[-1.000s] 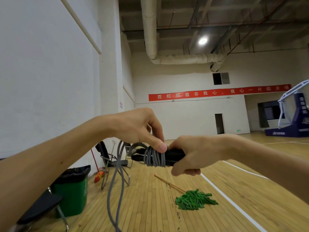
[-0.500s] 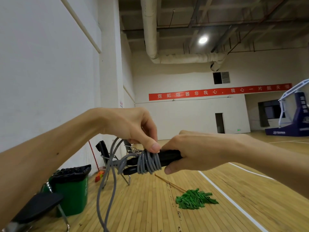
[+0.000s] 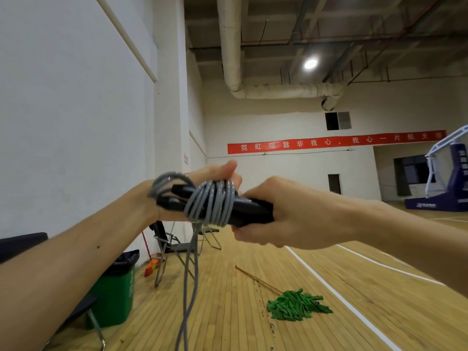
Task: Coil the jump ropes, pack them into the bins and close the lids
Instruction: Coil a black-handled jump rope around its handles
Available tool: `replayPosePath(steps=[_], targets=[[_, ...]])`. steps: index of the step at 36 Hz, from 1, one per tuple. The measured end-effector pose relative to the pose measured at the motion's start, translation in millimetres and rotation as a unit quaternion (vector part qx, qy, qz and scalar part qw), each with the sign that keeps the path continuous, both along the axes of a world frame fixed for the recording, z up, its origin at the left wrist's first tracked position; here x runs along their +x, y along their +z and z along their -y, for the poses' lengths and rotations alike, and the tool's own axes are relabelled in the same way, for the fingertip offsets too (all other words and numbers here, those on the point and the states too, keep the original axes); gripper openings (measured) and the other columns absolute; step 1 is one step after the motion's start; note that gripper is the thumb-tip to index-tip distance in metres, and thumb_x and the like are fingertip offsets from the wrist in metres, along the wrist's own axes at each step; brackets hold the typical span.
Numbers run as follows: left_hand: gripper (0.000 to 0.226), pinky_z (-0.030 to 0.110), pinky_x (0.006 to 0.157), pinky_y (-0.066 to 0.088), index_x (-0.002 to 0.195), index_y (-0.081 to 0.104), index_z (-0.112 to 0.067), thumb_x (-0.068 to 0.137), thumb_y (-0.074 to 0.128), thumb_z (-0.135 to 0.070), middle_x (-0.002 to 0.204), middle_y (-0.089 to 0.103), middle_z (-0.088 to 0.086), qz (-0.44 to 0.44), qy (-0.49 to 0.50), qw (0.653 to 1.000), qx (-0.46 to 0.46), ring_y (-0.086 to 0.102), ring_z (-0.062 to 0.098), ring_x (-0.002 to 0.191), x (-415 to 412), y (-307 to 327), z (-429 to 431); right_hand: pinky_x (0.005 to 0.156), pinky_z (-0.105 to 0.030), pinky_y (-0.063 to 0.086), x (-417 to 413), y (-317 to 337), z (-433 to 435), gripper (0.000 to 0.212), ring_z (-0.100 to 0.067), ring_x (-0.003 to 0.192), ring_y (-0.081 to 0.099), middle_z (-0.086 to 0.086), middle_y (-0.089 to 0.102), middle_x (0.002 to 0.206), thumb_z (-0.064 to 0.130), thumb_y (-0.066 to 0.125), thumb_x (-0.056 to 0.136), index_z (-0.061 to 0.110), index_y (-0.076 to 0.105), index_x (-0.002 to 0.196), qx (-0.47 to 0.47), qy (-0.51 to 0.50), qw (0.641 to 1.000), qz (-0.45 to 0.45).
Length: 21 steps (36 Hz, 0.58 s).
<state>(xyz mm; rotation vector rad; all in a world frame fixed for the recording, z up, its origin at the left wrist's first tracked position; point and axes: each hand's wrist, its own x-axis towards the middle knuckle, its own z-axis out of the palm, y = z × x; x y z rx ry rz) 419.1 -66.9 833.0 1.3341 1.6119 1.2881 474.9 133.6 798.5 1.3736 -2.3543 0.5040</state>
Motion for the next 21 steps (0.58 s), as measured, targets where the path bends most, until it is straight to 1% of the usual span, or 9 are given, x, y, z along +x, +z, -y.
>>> replayPosePath(steps=[2, 3, 5, 8, 10, 14, 16, 18, 21], targets=[[0.044, 0.019, 0.046, 0.041, 0.072, 0.063, -0.006, 0.078, 0.080, -0.047, 0.065, 0.057, 0.008, 0.037, 0.075, 0.996, 0.038, 0.046, 0.018, 0.050, -5.6, -6.9, 0.1, 0.055, -0.021, 0.053, -2.7, 1.6, -0.9, 0.011, -0.011, 0.055, 0.060, -0.002, 0.065, 0.068, 0.021, 0.067, 0.095, 0.015, 0.063, 0.086, -0.034, 0.016, 0.999, 0.033], [0.046, 0.022, 0.047, 0.027, 0.069, 0.064, -0.011, 0.072, 0.083, -0.053, 0.062, 0.050, 0.007, -0.001, 0.119, 0.992, 0.053, 0.029, 0.019, 0.050, -6.8, -8.8, 2.5, 0.055, -0.021, 0.053, -4.3, 1.9, -1.5, 0.011, -0.010, 0.056, 0.061, 0.000, 0.064, 0.067, 0.021, 0.067, 0.095, 0.016, 0.063, 0.086, -0.052, 0.024, 0.997, 0.048], [0.040, 0.027, 0.053, 0.017, 0.074, 0.069, -0.018, 0.078, 0.075, -0.057, 0.062, 0.044, 0.002, -0.083, 0.146, 0.984, 0.059, 0.018, 0.019, 0.056, -5.6, -12.2, 3.3, 0.054, -0.024, 0.052, -7.7, 2.2, -1.8, 0.012, -0.011, 0.055, 0.060, 0.002, 0.063, 0.064, 0.020, 0.067, 0.094, 0.016, 0.062, 0.084, -0.088, 0.037, 0.993, 0.063], [0.029, 0.018, 0.044, 0.023, 0.083, 0.072, -0.015, 0.092, 0.059, -0.039, 0.061, 0.042, -0.002, -0.061, 0.183, 0.977, 0.089, 0.024, 0.008, 0.047, -1.8, -15.2, -4.8, 0.054, -0.026, 0.053, -13.7, 3.4, -2.7, 0.015, -0.012, 0.054, 0.060, 0.002, 0.063, 0.063, 0.020, 0.067, 0.094, 0.011, 0.062, 0.082, -0.144, 0.043, 0.985, 0.083], [0.029, 0.014, 0.037, 0.026, 0.095, 0.068, -0.010, 0.097, 0.047, -0.029, 0.056, 0.036, -0.004, -0.058, 0.255, 0.959, 0.108, 0.029, 0.004, 0.040, 0.7, -17.6, -10.9, 0.057, -0.026, 0.056, -18.5, 5.5, -5.4, 0.018, -0.015, 0.058, 0.065, -0.001, 0.067, 0.067, 0.024, 0.067, 0.092, 0.007, 0.064, 0.087, -0.176, 0.035, 0.978, 0.106], [0.035, 0.017, 0.035, 0.023, 0.122, 0.056, -0.007, 0.109, 0.032, -0.030, 0.056, 0.032, -0.006, -0.111, 0.374, 0.915, 0.104, 0.026, 0.006, 0.040, 2.9, -29.3, -21.2, 0.063, -0.030, 0.061, -35.0, 3.7, -14.0, 0.019, -0.022, 0.065, 0.072, -0.006, 0.072, 0.074, 0.024, 0.066, 0.093, 0.005, 0.064, 0.093, -0.219, -0.025, 0.967, 0.125], [0.034, 0.018, 0.036, 0.024, 0.120, 0.055, -0.008, 0.109, 0.034, -0.033, 0.057, 0.033, -0.005, -0.117, 0.400, 0.905, 0.082, 0.027, 0.007, 0.041, 2.2, -38.8, -22.8, 0.064, -0.032, 0.062, -45.4, 1.1, -20.1, 0.016, -0.024, 0.066, 0.073, -0.007, 0.073, 0.075, 0.022, 0.064, 0.096, 0.006, 0.064, 0.096, -0.252, -0.052, 0.958, 0.124], [0.032, 0.018, 0.037, 0.024, 0.109, 0.056, -0.011, 0.109, 0.035, -0.034, 0.058, 0.033, -0.004, -0.118, 0.408, 0.903, 0.062, 0.028, 0.007, 0.042, 2.8, -47.1, -23.7, 0.065, -0.034, 0.063, -53.3, -0.7, -26.1, 0.015, -0.025, 0.069, 0.074, -0.007, 0.074, 0.075, 0.022, 0.063, 0.097, 0.008, 0.065, 0.097, -0.276, -0.072, 0.950, 0.122], [0.035, 0.019, 0.038, 0.024, 0.104, 0.058, -0.011, 0.109, 0.034, -0.036, 0.056, 0.035, -0.004, -0.172, 0.430, 0.885, 0.037, 0.029, 0.008, 0.041, 2.2, -51.5, -27.4, 0.068, -0.034, 0.063, -62.4, -4.9, -30.2, 0.016, -0.024, 0.070, 0.074, -0.007, 0.074, 0.076, 0.023, 0.063, 0.097, 0.008, 0.066, 0.097, -0.273, -0.094, 0.950, 0.117]])
